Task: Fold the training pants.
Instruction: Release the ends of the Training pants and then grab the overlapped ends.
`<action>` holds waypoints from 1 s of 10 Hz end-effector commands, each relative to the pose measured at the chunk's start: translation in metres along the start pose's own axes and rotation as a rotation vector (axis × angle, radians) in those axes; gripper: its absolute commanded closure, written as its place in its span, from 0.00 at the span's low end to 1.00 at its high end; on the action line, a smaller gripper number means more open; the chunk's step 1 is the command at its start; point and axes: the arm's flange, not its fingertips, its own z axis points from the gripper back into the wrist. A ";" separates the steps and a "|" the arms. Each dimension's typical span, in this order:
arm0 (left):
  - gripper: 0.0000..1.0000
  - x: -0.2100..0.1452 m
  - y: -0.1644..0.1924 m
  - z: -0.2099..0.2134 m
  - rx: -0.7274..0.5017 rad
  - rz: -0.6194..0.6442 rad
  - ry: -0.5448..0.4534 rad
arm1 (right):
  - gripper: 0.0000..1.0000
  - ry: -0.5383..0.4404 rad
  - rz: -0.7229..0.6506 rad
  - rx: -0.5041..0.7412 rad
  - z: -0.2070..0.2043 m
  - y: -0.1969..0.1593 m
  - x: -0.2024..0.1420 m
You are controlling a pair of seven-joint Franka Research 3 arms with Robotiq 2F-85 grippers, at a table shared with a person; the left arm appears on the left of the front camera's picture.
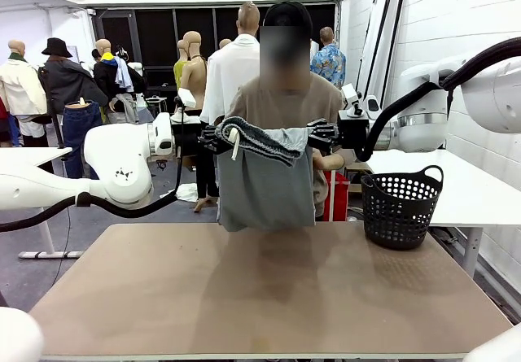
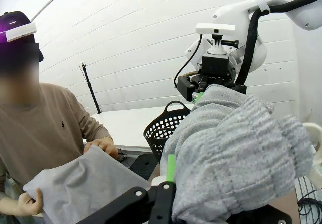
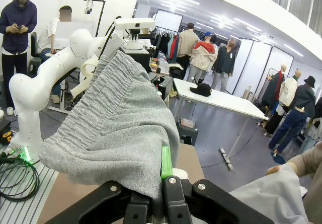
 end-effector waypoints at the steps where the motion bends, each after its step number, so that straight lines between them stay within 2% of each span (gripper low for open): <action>1: 1.00 0.001 -0.001 -0.001 0.021 0.001 -0.007 | 1.00 -0.004 0.000 -0.002 0.000 0.000 0.002; 10: 1.00 0.001 -0.001 -0.001 0.021 0.001 -0.007 | 1.00 -0.004 0.000 -0.002 0.000 0.000 0.002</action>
